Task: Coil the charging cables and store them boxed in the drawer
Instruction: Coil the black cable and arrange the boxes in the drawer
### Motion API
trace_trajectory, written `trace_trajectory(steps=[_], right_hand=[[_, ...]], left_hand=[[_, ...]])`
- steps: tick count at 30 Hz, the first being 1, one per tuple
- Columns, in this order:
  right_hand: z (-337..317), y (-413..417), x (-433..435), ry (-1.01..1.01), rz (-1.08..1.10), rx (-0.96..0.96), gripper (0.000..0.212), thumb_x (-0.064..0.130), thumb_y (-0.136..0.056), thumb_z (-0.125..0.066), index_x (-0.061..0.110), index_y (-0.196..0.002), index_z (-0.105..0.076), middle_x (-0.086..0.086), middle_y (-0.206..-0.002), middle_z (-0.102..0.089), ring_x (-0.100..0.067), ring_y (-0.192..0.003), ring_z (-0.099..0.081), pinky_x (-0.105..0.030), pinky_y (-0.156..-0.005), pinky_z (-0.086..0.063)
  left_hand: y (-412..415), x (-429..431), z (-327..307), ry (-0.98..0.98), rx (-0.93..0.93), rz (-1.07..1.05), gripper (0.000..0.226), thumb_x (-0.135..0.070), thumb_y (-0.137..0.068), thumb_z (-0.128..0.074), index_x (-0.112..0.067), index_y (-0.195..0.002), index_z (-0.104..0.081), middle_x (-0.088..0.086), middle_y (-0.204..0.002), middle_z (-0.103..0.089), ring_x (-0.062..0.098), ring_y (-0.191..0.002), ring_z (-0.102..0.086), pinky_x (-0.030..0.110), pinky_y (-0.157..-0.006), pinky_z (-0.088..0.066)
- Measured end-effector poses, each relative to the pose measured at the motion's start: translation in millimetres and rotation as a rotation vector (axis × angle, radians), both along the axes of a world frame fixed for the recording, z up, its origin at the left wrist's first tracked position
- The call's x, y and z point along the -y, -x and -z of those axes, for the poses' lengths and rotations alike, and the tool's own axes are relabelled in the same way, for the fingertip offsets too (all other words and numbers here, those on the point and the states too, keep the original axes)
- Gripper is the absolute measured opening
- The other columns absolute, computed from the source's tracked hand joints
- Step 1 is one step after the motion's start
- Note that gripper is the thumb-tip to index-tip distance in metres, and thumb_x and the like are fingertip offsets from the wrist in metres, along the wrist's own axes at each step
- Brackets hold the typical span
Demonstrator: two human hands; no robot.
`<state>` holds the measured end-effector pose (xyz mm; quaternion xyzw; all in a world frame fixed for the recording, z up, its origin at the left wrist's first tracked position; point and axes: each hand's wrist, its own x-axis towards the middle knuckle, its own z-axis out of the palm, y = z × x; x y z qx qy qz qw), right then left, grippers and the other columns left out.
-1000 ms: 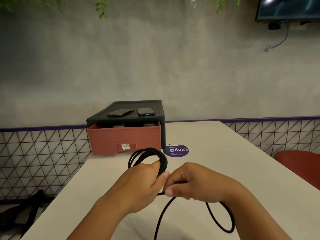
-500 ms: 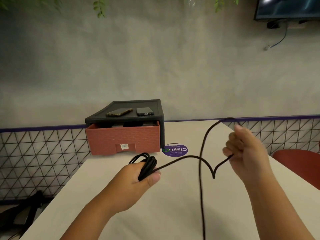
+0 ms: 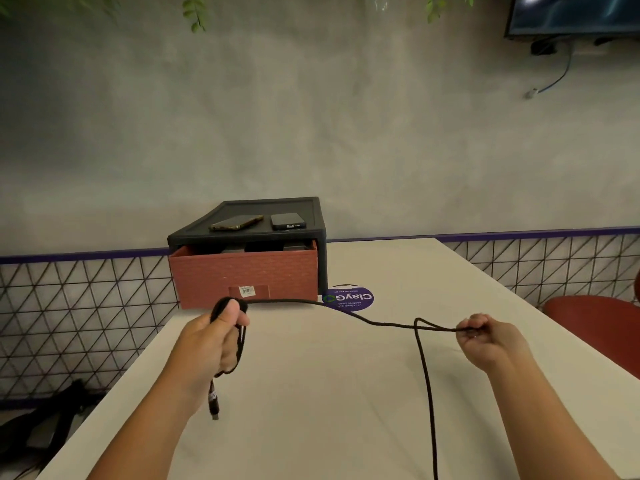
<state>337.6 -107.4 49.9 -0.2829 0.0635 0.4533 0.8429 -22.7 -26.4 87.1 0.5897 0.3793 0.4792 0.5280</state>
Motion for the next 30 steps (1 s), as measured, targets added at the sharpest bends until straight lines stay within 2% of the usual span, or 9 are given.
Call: trace_trajectory(steps=[5, 9, 11, 16, 18, 21, 25, 28, 30], right_hand=[[2, -4, -15, 0.048, 0.011, 0.113, 0.028, -0.001, -0.095, -0.032, 0.009, -0.072, -0.045, -0.003, -0.041, -0.051, -0.009, -0.046, -0.044, -0.015, -0.046, -0.042], [5, 11, -15, 0.486, -0.155, 0.767, 0.008, 0.007, -0.093, -0.052, 0.006, -0.086, -0.056, -0.008, -0.074, -0.056, -0.017, -0.065, -0.052, -0.022, -0.055, -0.037], [9, 25, -11, 0.629, -0.303, 1.056, 0.012, 0.018, -0.092, -0.057, 0.009, -0.099, -0.06, -0.005, -0.084, -0.057, -0.02, -0.077, -0.055, -0.024, -0.061, -0.037], [-7, 76, 0, 0.545, -0.641, 1.356, 0.022, 0.028, -0.09, -0.059, 0.023, -0.112, -0.059, 0.003, -0.101, -0.062, -0.013, -0.088, -0.061, -0.021, -0.069, -0.045], [-13, 93, 1, 0.46, -0.721, 1.412, 0.031, 0.025, -0.087, -0.063, 0.026, -0.117, -0.054, 0.001, -0.098, -0.064, -0.014, -0.081, -0.062, -0.021, -0.069, -0.047], [-17, 110, -4, 0.528, -0.787, 1.588, 0.049, 0.006, -0.087, -0.057, 0.023, -0.131, -0.043, -0.003, -0.085, -0.065, -0.009, -0.056, -0.061, -0.018, -0.055, -0.048], [-35, 101, -7, 0.63, -0.581, 1.809, 0.045, 0.001, -0.091, -0.039, 0.02, -0.132, -0.045, 0.005, -0.074, -0.064, -0.005, -0.043, -0.051, -0.016, -0.049, -0.041], [-51, 73, -7, 0.738, -0.158, 1.911, 0.018, 0.008, -0.092, -0.042, 0.019, -0.095, -0.056, 0.0, -0.077, -0.067, -0.02, -0.067, -0.054, -0.029, -0.064, -0.044], [-53, 49, -11, 0.879, 0.132, 1.891, 0.015, 0.009, -0.091, -0.042, 0.016, -0.087, -0.055, -0.009, -0.086, -0.065, -0.03, -0.079, -0.053, -0.035, -0.068, -0.042]], left_hand=[[3, -16, 0, 0.032, -0.035, -0.13, 0.031, -0.029, -0.098, -0.044, -0.005, -0.081, -0.055, -0.009, -0.04, -0.026, 0.005, -0.033, -0.022, 0.017, -0.034, -0.023], [-4, -18, 6, 0.022, -0.07, -0.153, 0.031, -0.028, -0.099, -0.043, -0.005, -0.079, -0.052, -0.009, -0.037, -0.027, 0.005, -0.03, -0.023, 0.016, -0.032, -0.025], [-8, -17, 8, 0.012, -0.092, -0.145, 0.032, -0.028, -0.099, -0.043, -0.005, -0.078, -0.052, -0.009, -0.037, -0.028, 0.005, -0.03, -0.023, 0.016, -0.033, -0.024], [-21, -10, 6, -0.009, -0.121, -0.1, 0.034, -0.03, -0.098, -0.043, -0.006, -0.077, -0.053, -0.009, -0.037, -0.028, 0.005, -0.03, -0.024, 0.024, -0.041, -0.023], [-27, -6, 2, -0.029, -0.122, -0.081, 0.035, -0.03, -0.098, -0.043, -0.006, -0.076, -0.053, -0.009, -0.037, -0.028, 0.006, -0.031, -0.024, 0.025, -0.042, -0.023], [-29, -2, -7, -0.06, -0.074, -0.062, 0.034, -0.028, -0.099, -0.043, -0.006, -0.074, -0.053, -0.009, -0.039, -0.027, 0.005, -0.032, -0.022, 0.017, -0.035, -0.023], [-18, -3, -18, -0.076, 0.057, -0.057, 0.033, -0.026, -0.099, -0.041, -0.008, -0.073, -0.051, -0.01, -0.039, -0.024, 0.004, -0.033, -0.019, 0.016, -0.036, -0.017], [-3, -8, -25, 0.006, 0.307, 0.015, 0.035, -0.034, -0.096, -0.038, -0.011, -0.071, -0.049, -0.01, -0.034, -0.022, 0.003, -0.028, -0.017, 0.02, -0.04, -0.013], [6, -11, -31, 0.061, 0.471, 0.079, 0.038, -0.04, -0.094, -0.036, -0.015, -0.069, -0.048, -0.01, -0.033, -0.023, 0.002, -0.026, -0.018, 0.019, -0.036, -0.017]])
